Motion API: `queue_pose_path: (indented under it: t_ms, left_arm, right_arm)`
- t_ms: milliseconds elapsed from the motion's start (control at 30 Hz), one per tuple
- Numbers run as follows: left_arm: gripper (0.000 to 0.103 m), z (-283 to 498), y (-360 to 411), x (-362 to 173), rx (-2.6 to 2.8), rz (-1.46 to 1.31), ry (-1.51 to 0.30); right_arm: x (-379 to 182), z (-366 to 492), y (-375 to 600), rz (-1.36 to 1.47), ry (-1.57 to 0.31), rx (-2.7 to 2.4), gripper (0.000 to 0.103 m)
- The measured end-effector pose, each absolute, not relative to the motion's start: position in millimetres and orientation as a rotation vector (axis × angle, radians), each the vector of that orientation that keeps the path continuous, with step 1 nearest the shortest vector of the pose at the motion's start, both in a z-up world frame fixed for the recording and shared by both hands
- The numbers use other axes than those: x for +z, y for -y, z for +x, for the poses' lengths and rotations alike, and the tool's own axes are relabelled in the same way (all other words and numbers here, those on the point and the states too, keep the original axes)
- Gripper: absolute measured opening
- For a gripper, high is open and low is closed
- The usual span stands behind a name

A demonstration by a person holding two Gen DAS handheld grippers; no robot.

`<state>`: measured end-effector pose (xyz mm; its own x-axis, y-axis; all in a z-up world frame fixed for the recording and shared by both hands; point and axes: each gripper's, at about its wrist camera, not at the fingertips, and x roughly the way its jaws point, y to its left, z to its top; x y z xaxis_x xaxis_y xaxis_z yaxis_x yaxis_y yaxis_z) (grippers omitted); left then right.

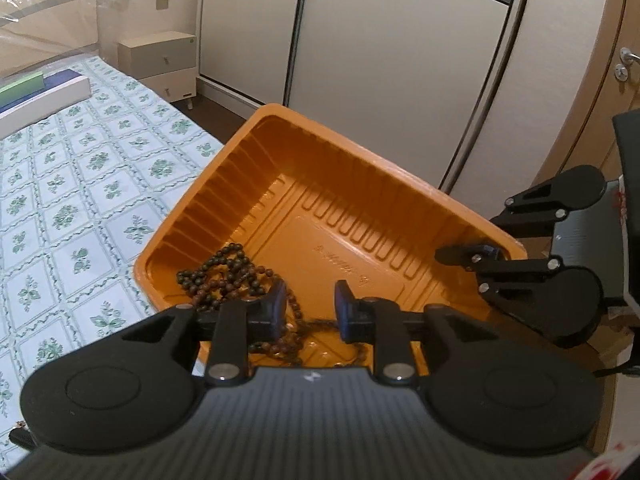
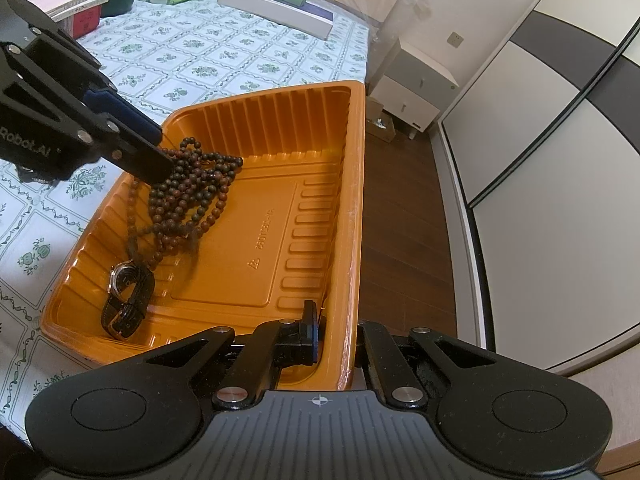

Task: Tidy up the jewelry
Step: 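Lower the strand into the tray and open the left gripper, then return the left gripper to the pile and grasp the black cylindrical case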

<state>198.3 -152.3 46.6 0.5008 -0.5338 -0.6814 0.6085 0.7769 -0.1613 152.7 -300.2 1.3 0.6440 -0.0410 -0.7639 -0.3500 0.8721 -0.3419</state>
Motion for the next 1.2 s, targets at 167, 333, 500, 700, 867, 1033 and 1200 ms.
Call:
queue_pose_path:
  t_ms: [167,333,500,700,867,1033,1200]
  left_arm:
    - [0.030,199.6,124.3,48.1,-0.636,0.081,-0.778]
    - [0.041,198.9,76.9,49.5,-0.537,0.053,-0.759]
    - [0.046,201.2,15.9,53.2,-0.377,0.040,-0.737]
    - [0.073,197.5,-50.6,56.2,-0.204,0.040,-0.703]
    - [0.088,189.0,-85.6,40.8,-0.106,0.064,-0.711]
    - [0.088,181.4,-97.0,4.4,-0.068,0.156,-0.757]
    - [0.088,174.1,-83.7,-33.8,-0.073,0.300,-0.786]
  right_arm:
    - [1.4,152.8,301.5,-0.492,-0.859,0.184,0.003]
    - [1.6,152.5,303.1,-0.488,-0.859,0.184,0.003]
    - [1.2,153.4,304.3,-0.486,-0.859,0.181,0.003]
    - [1.6,153.9,304.9,-0.487,-0.859,0.181,0.003]
    - [1.4,153.5,305.1,-0.487,-0.858,0.182,0.003]
    - [1.2,153.3,305.0,-0.486,-0.858,0.181,0.003]
    - [1.2,153.3,305.2,-0.485,-0.860,0.181,0.003]
